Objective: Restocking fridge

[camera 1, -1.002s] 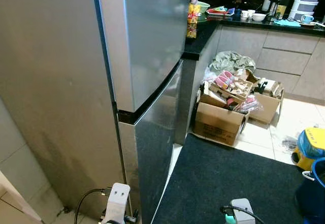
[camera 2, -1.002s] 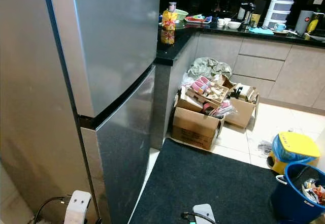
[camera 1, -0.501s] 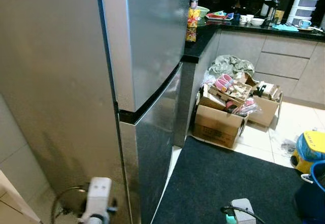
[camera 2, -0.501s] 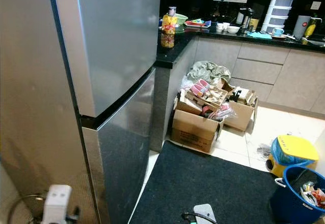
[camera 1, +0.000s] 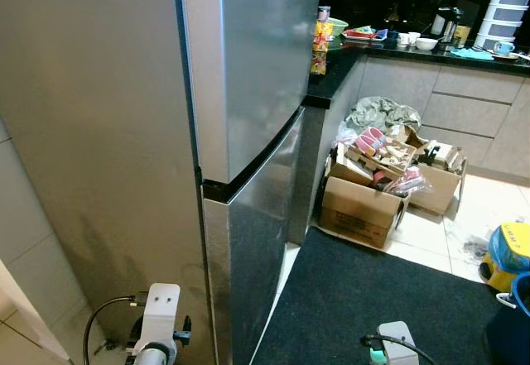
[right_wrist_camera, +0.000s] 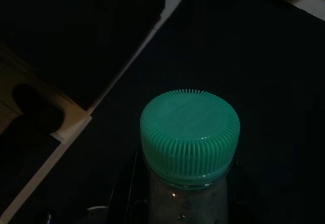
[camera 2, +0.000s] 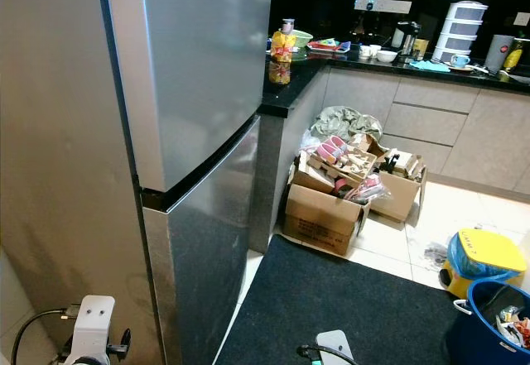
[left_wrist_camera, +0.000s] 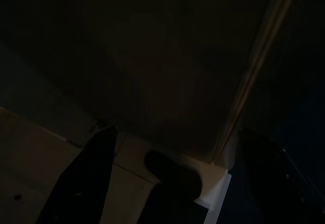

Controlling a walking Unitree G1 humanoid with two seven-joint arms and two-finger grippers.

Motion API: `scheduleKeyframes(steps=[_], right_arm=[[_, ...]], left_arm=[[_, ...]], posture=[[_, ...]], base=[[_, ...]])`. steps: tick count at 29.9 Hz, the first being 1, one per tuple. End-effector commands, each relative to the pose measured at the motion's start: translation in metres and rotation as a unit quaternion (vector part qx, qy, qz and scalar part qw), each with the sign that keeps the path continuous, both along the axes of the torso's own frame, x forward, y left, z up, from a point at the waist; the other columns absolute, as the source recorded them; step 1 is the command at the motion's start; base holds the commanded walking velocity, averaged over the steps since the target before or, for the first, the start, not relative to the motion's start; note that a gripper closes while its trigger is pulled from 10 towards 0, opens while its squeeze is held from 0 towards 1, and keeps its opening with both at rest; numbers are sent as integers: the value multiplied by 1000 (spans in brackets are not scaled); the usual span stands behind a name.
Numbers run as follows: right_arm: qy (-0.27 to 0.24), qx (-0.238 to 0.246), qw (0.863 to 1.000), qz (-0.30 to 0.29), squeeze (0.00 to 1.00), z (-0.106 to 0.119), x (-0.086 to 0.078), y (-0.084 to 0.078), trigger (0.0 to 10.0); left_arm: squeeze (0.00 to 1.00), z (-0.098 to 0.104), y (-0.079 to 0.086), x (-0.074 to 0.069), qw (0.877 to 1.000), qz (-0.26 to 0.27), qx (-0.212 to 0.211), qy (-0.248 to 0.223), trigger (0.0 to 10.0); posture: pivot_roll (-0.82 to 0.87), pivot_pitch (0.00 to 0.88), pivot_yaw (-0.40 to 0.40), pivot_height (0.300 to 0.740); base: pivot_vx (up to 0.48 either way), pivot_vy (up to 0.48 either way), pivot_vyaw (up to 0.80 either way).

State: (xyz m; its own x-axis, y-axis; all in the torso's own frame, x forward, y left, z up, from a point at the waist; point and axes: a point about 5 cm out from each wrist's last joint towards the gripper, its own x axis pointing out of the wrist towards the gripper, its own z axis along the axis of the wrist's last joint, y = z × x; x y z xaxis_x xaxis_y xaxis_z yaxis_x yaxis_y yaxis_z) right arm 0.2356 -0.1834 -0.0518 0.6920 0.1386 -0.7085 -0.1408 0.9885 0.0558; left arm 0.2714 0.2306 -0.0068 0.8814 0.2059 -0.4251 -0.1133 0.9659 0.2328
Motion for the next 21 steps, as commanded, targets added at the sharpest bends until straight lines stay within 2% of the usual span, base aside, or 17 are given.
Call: scheduleKeyframes(steps=[1, 7, 10, 13, 15, 17, 18, 20, 21], right_arm=[[-8, -6, 1000, 5, 0, 2, 3, -1, 10000], [-17, -7, 1000, 14, 0, 4, 6, 3, 10000], [-26, -2, 1000, 5, 0, 6, 9, 4, 10000], [-31, 0, 1000, -2, 0, 8, 11, 5, 10000], [-28, 5, 1000, -2, 0, 6, 9, 6, 10000], [-18, 7, 1000, 18, 0, 3, 3, 5, 10000], [-14, 12, 1000, 16, 0, 1, 1, 4, 10000], [-14, 12, 1000, 16, 0, 1, 1, 4, 10000], [-14, 40, 999, -22, 0, 2, 0, -1, 10000]], left_arm=[[0, -7, -8, -5, 1000, -17, -4, 17, 10000], [0, -9, -11, -5, 998, -54, 10, 33, 10000], [0, -3, -12, 2, 998, -64, 11, 26, 10000], [0, 5, -8, 9, 998, -56, 7, 13, 10000], [0, 4, -7, 9, 999, -48, 1, 15, 10000], [0, 3, -6, 8, 1000, -27, -6, 10, 10000], [0, 6, -5, 8, 1000, -24, -2, -1, 10000], [0, 6, -5, 8, 1000, -24, -2, -1, 10000], [0, 9, -11, 11, 999, -20, -40, -22, 10000]], posture=[[-6, 0, -32, 740], [14, 0, -28, 740], [18, 0, -18, 740], [6, 0, -15, 740], [14, 0, -30, 740], [0, 55, -61, 740], [13, 95, -37, 740], [13, 95, -37, 740], [35, 164, -79, 740]], base=[[0, 0, 0], [0, 0, 0], [0, 0, 0], [0, 0, 0], [0, 0, 0], [0, 0, 0], [0, 0, 0], [0, 0, 0], [0, 0, 0]])
